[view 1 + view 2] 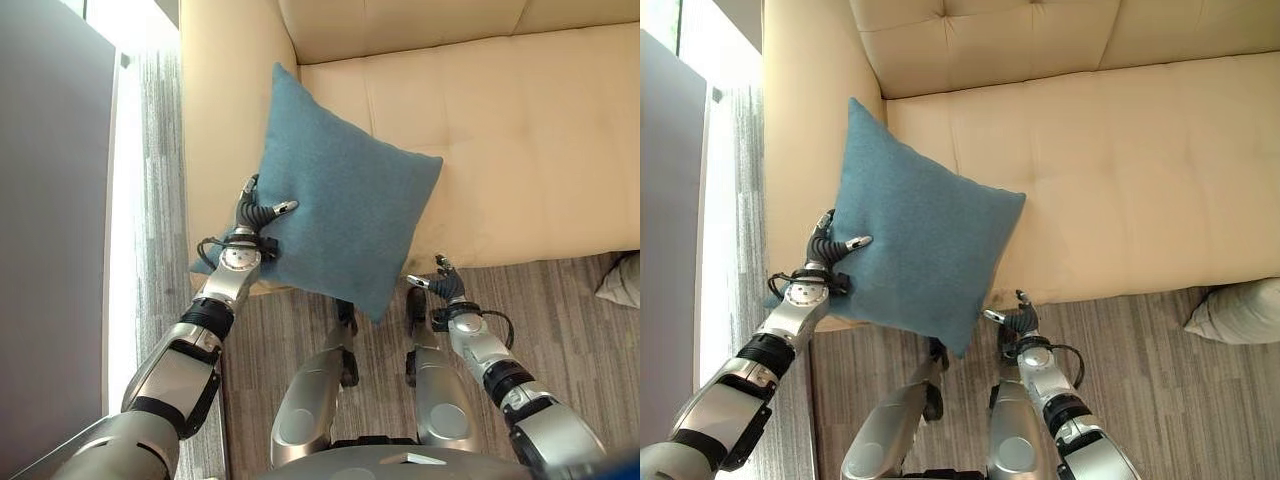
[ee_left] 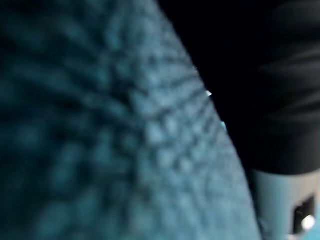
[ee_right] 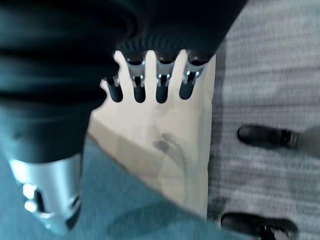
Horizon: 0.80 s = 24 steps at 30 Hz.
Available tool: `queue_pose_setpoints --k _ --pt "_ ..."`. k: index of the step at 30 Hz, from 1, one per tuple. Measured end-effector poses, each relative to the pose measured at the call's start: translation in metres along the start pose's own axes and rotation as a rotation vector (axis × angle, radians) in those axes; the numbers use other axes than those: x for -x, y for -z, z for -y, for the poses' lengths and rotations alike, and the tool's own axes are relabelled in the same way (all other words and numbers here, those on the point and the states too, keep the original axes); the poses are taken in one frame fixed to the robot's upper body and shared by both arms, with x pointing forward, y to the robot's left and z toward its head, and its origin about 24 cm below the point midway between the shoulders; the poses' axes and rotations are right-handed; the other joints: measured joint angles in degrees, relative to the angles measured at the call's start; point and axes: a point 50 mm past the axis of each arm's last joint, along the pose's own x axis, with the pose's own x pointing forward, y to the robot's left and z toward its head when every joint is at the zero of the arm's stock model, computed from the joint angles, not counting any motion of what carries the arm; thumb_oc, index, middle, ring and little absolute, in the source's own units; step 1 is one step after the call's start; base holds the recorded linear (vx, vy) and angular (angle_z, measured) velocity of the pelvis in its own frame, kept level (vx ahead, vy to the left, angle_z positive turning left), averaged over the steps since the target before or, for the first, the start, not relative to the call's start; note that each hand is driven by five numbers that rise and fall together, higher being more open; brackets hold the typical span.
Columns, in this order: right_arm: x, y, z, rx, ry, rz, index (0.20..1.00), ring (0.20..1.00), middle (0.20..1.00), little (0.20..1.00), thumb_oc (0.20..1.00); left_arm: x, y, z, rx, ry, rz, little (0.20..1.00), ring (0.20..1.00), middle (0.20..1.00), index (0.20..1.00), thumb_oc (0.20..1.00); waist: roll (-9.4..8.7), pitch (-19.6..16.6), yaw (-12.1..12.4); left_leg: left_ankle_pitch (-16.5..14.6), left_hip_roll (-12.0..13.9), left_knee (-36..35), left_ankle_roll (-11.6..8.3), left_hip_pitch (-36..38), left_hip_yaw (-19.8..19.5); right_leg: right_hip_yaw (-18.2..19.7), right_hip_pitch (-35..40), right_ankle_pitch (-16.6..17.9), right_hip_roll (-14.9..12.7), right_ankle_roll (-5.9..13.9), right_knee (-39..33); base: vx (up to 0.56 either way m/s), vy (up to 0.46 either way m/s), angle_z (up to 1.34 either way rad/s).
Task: Pick up all the scattered cushions and arrange them neatly on the sofa.
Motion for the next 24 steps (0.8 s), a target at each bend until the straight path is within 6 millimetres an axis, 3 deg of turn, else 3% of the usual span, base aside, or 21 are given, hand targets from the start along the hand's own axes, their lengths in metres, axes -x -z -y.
queue_pose_setpoints --k 3,9,13,18,24 --pt "-0.001 -0.007 -0.008 -0.063 -0.002 0.010 1.000 1.000 1.000 1.000 1.000 0.003 0.002 0.006 0.031 0.007 0.004 1.000 1.000 1.000 1.000 1.000 0.52 0.0 0.0 0.0 -0.3 0.0 -0.08 -1.4 0.4 0.3 -2.2 -0.3 -0.5 0.17 1.2 -0.02 0.029 -0.04" --pt "-0.005 -0.025 -0.019 -0.072 -0.033 0.058 1.000 1.000 1.000 1.000 1.000 0.002 -0.021 0.013 0.066 0.035 0.098 1.000 1.000 1.000 1.000 1.000 2.28 0.8 1.4 0.4 -0.7 0.3 0.17 -4.9 0.8 0.2 -5.4 0.1 -0.9 0.65 2.0 0.00 0.033 0.01" --pt "-0.010 -0.038 -0.015 -0.075 -0.013 0.091 1.000 1.000 1.000 1.000 1.000 0.003 -0.036 0.016 0.103 0.057 0.156 1.000 1.000 1.000 1.000 1.000 4.01 1.8 2.8 1.2 -0.9 0.2 0.68 -6.7 0.7 0.0 -7.2 0.4 -1.1 0.83 2.0 -0.03 0.036 0.01" --pt "-0.014 -0.053 -0.017 -0.125 -0.015 0.124 1.000 1.000 1.000 1.000 1.000 0.002 -0.050 0.017 0.138 0.062 0.209 1.000 1.000 1.000 1.000 1.000 4.60 2.0 3.3 1.4 -0.9 0.5 0.76 -9.0 0.2 -0.3 -9.3 0.4 -1.2 0.85 2.1 -0.01 0.003 0.03" --pt "-0.014 -0.065 -0.021 -0.282 -0.033 0.136 1.000 1.000 1.000 1.000 1.000 0.005 -0.061 0.031 0.286 0.070 0.235 1.000 1.000 1.000 1.000 1.000 4.65 2.0 4.4 1.8 -0.9 0.4 0.23 -10.0 -0.8 -1.3 -9.8 0.4 -1.2 0.82 2.0 0.01 -0.006 0.08"
